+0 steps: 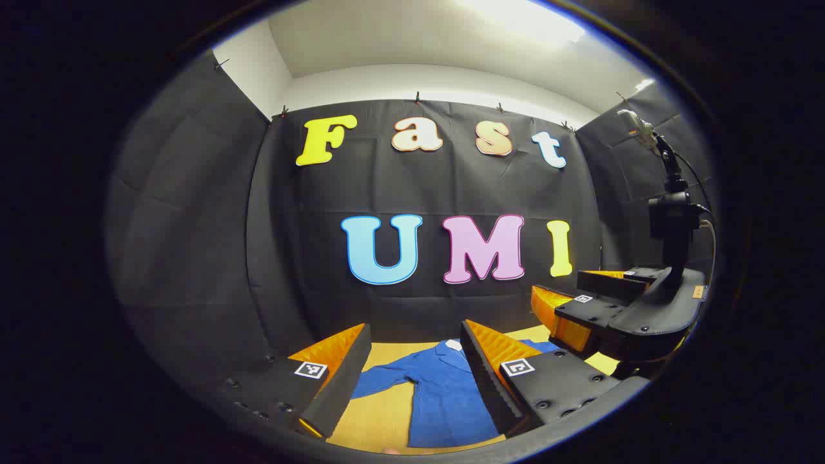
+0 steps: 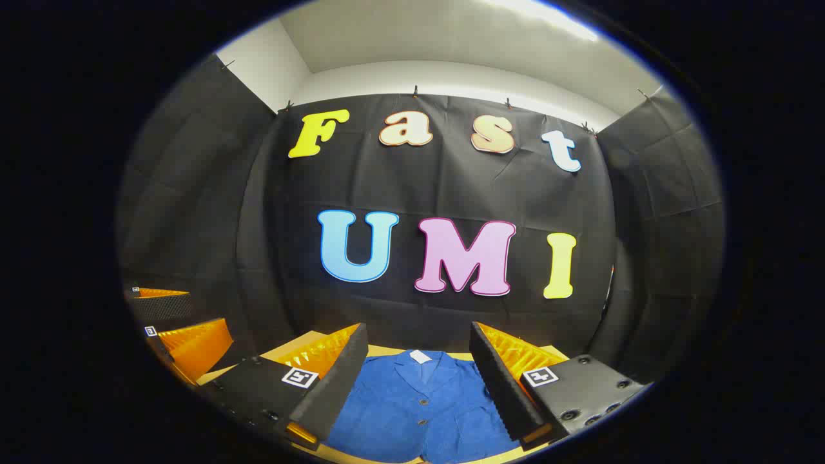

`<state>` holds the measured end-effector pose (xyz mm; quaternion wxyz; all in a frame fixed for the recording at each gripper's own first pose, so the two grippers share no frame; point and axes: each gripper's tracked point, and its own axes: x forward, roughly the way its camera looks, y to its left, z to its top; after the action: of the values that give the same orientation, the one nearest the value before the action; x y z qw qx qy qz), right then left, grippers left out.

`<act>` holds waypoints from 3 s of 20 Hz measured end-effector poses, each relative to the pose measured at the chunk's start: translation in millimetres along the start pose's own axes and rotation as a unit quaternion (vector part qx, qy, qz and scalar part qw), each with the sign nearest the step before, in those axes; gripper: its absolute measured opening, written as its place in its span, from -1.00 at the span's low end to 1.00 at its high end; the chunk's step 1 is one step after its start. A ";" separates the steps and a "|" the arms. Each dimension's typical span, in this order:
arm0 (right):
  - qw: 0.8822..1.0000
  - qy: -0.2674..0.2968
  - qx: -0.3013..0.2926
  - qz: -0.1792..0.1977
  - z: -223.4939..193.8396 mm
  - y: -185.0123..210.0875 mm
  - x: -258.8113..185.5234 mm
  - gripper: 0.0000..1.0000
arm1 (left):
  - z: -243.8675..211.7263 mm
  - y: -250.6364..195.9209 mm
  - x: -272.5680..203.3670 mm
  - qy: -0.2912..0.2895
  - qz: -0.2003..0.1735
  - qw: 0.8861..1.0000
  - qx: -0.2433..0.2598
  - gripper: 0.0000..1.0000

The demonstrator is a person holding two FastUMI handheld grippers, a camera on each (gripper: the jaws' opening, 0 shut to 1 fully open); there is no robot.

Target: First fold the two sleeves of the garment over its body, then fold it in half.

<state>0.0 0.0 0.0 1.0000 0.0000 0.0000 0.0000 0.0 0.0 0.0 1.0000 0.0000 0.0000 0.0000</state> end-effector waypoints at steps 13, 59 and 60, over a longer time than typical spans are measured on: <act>0.998 0.003 -0.002 -0.059 0.0 -48.9 -1.4 0.98 | -6.9 -27.2 34.9 0.012 -0.041 0.999 -0.026 0.60; 0.969 0.168 0.069 -0.167 -163.6 -259.6 183.0 0.99 | -34.7 -72.5 180.3 0.080 -0.003 0.995 -0.057 0.61; 0.962 0.182 0.080 -0.188 -178.6 -284.6 185.4 0.99 | -40.2 -77.6 185.4 0.088 -0.003 0.995 -0.056 0.61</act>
<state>185.4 -284.6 -178.6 0.9619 0.0800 0.1816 -0.1882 185.4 -77.6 -40.2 0.9945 -0.0562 0.0878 -0.0027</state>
